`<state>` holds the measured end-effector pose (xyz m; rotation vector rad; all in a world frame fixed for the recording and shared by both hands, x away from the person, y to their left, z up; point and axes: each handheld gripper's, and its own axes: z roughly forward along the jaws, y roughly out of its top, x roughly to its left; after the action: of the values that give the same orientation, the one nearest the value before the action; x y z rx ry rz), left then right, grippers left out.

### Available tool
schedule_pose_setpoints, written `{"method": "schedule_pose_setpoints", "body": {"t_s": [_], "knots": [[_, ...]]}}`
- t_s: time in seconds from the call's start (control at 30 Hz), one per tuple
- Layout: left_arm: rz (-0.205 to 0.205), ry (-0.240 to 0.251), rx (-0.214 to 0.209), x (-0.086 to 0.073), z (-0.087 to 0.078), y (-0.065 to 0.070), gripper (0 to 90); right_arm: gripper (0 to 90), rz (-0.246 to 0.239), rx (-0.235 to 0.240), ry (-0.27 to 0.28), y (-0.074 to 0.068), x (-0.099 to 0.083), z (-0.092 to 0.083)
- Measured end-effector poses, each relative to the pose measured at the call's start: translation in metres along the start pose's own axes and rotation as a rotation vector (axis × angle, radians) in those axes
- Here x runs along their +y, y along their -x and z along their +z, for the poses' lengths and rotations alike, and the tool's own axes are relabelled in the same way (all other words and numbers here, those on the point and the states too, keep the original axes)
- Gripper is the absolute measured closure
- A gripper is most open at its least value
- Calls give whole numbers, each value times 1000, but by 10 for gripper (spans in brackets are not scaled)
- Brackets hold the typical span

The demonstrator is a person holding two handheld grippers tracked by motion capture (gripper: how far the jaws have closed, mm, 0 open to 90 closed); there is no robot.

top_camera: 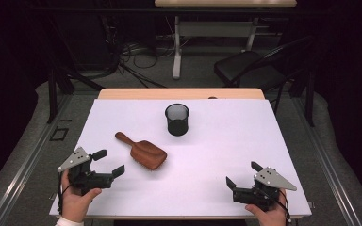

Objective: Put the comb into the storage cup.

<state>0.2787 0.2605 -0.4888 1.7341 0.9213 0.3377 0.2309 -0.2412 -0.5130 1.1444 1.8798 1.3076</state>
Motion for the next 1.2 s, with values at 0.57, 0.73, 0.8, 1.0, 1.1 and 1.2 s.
{"method": "schedule_pose_setpoints", "body": {"t_s": [0.57,0.73,0.8,1.0,1.1,1.2], "knots": [[-85,-27,19,22,3,-19,4,0,5,16,-31,-1,0,6],[-81,-44,41,31,7,-23,4,0,8,11,-27,0,-1,5],[-78,-50,49,35,9,-24,3,0,14,11,-26,1,-1,5],[-73,-77,71,43,17,-29,4,3,17,9,-28,2,-1,4],[-77,-81,76,46,19,-30,4,4,21,9,-26,2,-2,4],[-76,-90,78,48,22,-32,5,6,22,9,-29,2,-2,4]]}}
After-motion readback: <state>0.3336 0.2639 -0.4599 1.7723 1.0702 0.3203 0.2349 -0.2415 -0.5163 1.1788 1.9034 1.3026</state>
